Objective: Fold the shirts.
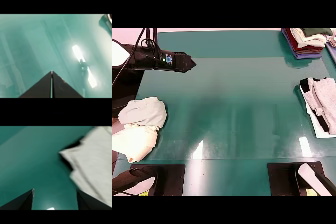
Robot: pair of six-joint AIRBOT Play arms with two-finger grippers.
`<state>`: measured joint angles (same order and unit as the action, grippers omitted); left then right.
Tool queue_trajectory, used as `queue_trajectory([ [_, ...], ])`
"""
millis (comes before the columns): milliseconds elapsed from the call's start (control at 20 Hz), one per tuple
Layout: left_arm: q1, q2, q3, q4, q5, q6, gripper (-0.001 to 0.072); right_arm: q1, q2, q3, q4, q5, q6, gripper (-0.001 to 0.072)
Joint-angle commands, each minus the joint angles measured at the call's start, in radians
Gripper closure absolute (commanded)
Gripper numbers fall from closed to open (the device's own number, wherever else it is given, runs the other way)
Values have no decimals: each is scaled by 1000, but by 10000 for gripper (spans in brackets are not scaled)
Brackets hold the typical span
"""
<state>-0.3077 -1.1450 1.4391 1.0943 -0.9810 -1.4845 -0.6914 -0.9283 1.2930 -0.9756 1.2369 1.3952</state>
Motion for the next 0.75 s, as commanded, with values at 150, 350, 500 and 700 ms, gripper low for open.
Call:
queue_trajectory([
  [150,0,1,1,-2,18,0,682,621,-3,35,-5,-7,3,133],
  [350,0,2,1,-2,66,0,682,927,-76,35,-71,-5,2,597],
  [500,0,2,1,-2,89,0,681,1048,-124,35,-73,-6,2,693],
  [700,0,2,1,-2,111,0,682,1108,-156,35,-72,-4,3,694],
])
